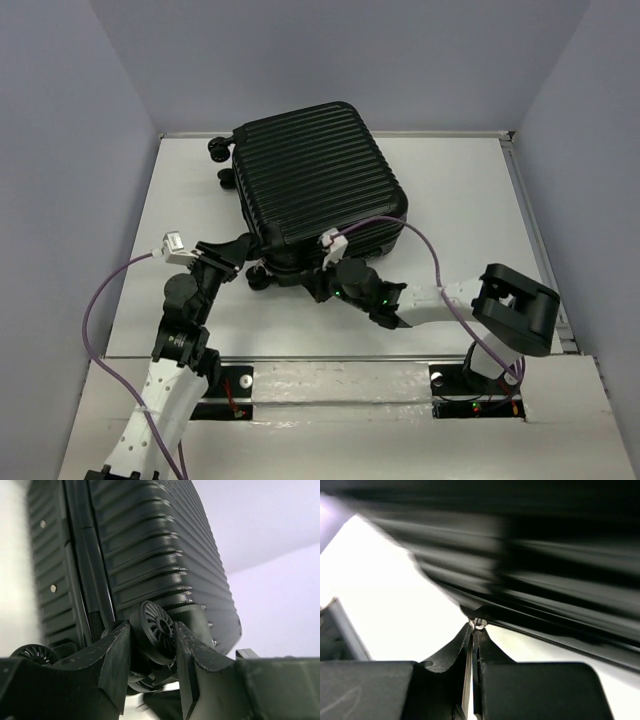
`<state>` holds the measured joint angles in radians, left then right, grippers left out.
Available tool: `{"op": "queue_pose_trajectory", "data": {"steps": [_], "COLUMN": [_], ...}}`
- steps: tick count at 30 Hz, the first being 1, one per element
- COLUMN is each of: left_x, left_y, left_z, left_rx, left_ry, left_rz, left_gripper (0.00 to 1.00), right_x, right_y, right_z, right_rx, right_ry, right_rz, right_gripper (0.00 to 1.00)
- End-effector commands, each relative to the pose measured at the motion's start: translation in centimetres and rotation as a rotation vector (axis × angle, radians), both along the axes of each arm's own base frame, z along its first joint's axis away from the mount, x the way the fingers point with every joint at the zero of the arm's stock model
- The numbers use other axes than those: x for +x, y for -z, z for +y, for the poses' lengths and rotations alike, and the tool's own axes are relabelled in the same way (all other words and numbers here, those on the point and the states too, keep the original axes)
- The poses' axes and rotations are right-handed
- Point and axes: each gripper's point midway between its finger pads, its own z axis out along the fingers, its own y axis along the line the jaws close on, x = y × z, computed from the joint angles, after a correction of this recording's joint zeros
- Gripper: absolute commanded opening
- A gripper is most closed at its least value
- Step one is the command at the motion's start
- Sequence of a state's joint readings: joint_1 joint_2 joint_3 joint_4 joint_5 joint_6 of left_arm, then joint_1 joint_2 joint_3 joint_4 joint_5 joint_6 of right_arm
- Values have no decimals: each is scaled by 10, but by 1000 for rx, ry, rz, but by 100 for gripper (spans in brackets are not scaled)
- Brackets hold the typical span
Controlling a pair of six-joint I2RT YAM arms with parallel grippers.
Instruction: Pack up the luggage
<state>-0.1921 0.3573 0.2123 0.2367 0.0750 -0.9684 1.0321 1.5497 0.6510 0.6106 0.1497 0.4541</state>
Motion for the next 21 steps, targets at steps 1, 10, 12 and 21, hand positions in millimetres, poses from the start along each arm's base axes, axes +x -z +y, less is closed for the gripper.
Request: {"op": "queue_pose_trajectory", "data": {"steps": [1, 10, 12, 21], "left_x": [-25, -39, -43, -59], "left_y": [-32, -75, -79, -87], "left_z": [-47, -67, -74, -105], "left_rx": [-27, -14, -22, -103], "left_ry": [250, 354, 378, 478], "left_rz": [-41, -108, -110, -86], "left_gripper": [6, 6, 6, 6], "right_x": [-64, -88, -89, -72], "right_y": [-23, -24, -34, -56], "right_z": [75, 112, 121, 152], "right_rx": [75, 120, 147, 352], "right_ry": [-254, -382, -386, -164], "right_rz": [-48, -27, -49, -104], "right_gripper": [7, 7, 7, 7]}}
